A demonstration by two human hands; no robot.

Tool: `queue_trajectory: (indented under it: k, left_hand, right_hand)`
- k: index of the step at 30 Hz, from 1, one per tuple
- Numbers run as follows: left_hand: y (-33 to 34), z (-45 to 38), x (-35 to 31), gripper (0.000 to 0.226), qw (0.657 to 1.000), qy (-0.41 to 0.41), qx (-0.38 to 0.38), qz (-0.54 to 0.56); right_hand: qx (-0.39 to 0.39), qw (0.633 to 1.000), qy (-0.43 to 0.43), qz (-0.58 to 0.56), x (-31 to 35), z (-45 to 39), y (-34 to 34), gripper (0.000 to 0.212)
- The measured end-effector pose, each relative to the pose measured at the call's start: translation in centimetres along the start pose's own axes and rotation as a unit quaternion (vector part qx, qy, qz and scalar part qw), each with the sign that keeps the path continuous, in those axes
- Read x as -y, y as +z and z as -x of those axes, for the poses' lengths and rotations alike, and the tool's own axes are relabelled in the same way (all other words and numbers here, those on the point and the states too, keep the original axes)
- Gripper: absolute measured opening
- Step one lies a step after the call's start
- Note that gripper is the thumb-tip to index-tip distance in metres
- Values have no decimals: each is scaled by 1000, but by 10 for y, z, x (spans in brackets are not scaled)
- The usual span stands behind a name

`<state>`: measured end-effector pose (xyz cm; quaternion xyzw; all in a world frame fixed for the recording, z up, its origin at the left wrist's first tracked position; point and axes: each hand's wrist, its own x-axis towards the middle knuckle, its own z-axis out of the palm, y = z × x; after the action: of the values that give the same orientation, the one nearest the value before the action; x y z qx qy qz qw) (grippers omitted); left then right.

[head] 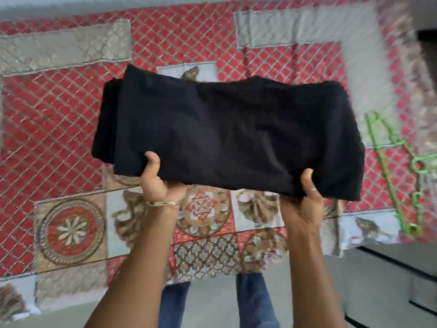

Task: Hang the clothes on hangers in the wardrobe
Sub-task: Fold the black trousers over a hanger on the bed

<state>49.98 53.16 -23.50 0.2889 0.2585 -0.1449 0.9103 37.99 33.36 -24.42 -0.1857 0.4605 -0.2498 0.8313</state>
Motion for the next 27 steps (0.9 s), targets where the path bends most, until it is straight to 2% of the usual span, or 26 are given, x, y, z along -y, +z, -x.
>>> queue_trajectory:
  k: [1, 4, 5, 7, 8, 9, 10, 11, 12, 13, 14, 15, 16, 17, 18, 20, 21, 24, 27]
  left_hand:
    - [6, 3, 13, 44, 1000, -2, -7, 2]
    - [3, 2, 69, 34, 995, -58, -50, -58]
    - [10, 2, 110, 30, 986, -91, -92, -108]
    - [-16, -13, 125, 35, 942, -149, -221, -206]
    - [-22, -16, 157, 50, 901, -183, -277, -279]
    - [-30, -20, 163, 70, 854, -208, -308, -364]
    - [-35, -16, 188, 87, 766, -208, -347, -499]
    - [-30, -2, 194, 92, 676, -146, -385, -611]
    - [-27, 12, 193, 87, 590, -47, -382, -710]
    - [-10, 26, 220, 80, 510, 74, -324, -794]
    - [-3, 31, 224, 75, 440, 158, -237, -852]
    - [14, 37, 243, 70, 397, 206, -131, -885]
    - [8, 31, 249, 66, 359, 214, -24, -908]
    - [5, 26, 250, 65, 343, 199, 62, -916]
    - [15, 19, 274, 68, 317, 144, 143, -927]
    - [25, 6, 300, 70, 258, 35, 196, -945]
    - [28, 0, 304, 68, 249, 16, 200, -948]
    - [28, -13, 319, 66, 256, -14, 196, -946]
    - [18, -10, 319, 64, 250, -28, 222, -942]
  right_hand:
    - [14, 1000, -2, -4, 13, -5, -9, 46]
    - [-39, 999, 5, 13, 48, -30, -51, 40]
    - [-74, 996, 13, 38, 72, -47, -74, 34]
    - [-149, 976, 81, 135, 74, -65, -95, 29]
    - [-179, 959, 113, 190, 92, -79, -117, 32]
    - [-186, 944, 135, 238, 96, -90, -126, 34]
    - [-197, 929, 156, 273, 112, -103, -151, 36]
    - [-195, 917, 166, 305, 115, -108, -159, 38]
    - [-215, 894, 160, 359, 115, -112, -162, 39]
    - [-262, 861, 142, 413, 140, -120, -179, 43]
    - [-317, 805, 93, 493, 149, -124, -184, 49]
    - [-365, 747, 39, 555, 176, -129, -196, 53]
    - [-382, 702, -26, 600, 189, -132, -200, 53]
    - [-390, 672, -85, 623, 197, -135, -202, 49]
    - [-401, 661, -120, 623, 225, -142, -214, 46]
    - [-402, 628, -132, 652, 259, -160, -231, 56]
    - [-390, 620, -114, 671, 269, -165, -234, 64]
    - [-348, 609, -40, 712, 290, -187, -253, 86]
    - [-347, 614, -26, 709, 292, -194, -271, 86]
